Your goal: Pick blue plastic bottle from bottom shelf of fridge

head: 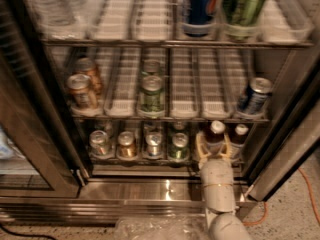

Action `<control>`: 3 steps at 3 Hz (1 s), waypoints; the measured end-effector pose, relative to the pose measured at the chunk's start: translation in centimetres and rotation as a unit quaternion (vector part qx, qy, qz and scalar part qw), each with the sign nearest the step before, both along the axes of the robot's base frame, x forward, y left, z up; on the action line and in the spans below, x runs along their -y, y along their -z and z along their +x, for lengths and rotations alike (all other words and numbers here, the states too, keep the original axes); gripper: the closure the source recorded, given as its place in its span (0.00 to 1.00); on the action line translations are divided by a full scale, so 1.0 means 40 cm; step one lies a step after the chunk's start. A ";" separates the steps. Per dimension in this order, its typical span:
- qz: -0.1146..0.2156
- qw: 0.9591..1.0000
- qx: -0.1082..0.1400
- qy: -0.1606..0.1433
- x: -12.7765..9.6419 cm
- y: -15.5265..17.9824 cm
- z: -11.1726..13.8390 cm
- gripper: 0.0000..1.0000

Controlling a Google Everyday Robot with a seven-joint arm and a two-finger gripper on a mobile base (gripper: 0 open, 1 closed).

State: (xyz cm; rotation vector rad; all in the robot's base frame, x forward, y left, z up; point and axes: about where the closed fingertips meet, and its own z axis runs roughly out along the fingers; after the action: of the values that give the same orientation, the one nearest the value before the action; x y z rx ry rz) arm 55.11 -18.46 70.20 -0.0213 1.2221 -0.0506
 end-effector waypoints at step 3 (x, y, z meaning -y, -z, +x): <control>-0.016 1.000 -0.002 -0.014 0.001 0.008 -0.019 1.00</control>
Offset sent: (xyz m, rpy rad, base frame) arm -0.0540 0.0084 0.0371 -0.2215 0.3589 0.3937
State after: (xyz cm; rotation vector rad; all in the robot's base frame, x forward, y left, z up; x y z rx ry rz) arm 54.37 -18.48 69.90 -0.0676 1.2245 -0.0455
